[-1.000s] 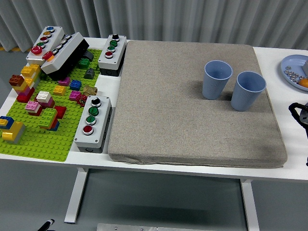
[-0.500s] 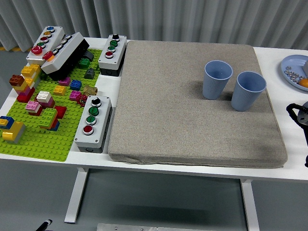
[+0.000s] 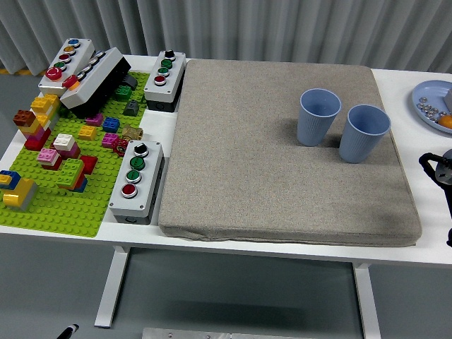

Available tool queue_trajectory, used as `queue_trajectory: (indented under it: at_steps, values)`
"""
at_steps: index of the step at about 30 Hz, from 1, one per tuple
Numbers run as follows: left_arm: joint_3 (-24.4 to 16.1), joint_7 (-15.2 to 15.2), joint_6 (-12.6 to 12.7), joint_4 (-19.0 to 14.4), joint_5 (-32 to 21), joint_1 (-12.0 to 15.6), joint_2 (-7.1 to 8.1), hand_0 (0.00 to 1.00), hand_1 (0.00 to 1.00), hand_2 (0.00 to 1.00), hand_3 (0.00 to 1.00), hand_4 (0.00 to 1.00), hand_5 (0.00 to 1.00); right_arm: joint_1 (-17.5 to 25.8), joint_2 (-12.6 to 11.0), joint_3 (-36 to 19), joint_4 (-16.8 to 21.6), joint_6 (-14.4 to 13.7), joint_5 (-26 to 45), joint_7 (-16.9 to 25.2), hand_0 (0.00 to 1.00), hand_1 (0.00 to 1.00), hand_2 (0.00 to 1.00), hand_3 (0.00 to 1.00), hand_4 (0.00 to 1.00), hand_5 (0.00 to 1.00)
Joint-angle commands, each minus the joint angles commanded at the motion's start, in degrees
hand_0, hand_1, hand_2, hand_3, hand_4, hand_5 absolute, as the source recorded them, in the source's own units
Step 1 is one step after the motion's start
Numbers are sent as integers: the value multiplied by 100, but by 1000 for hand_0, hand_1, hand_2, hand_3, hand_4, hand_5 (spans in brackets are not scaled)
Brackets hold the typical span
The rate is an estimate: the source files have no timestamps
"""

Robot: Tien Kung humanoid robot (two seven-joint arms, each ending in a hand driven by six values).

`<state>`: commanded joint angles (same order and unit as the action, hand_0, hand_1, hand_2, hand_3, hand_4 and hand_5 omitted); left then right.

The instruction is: Pick cup pour cup place

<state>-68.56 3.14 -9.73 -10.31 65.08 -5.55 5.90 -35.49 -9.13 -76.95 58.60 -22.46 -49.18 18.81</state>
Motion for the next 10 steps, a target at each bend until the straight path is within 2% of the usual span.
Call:
queue_trajectory:
  at_steps: [10]
  values:
    - [-37, 11, -8, 0, 23, -1, 1, 846, 806, 890, 794, 636, 989, -1, 6, -23, 14, 8, -6, -23, 974, 856, 885, 862, 762, 998]
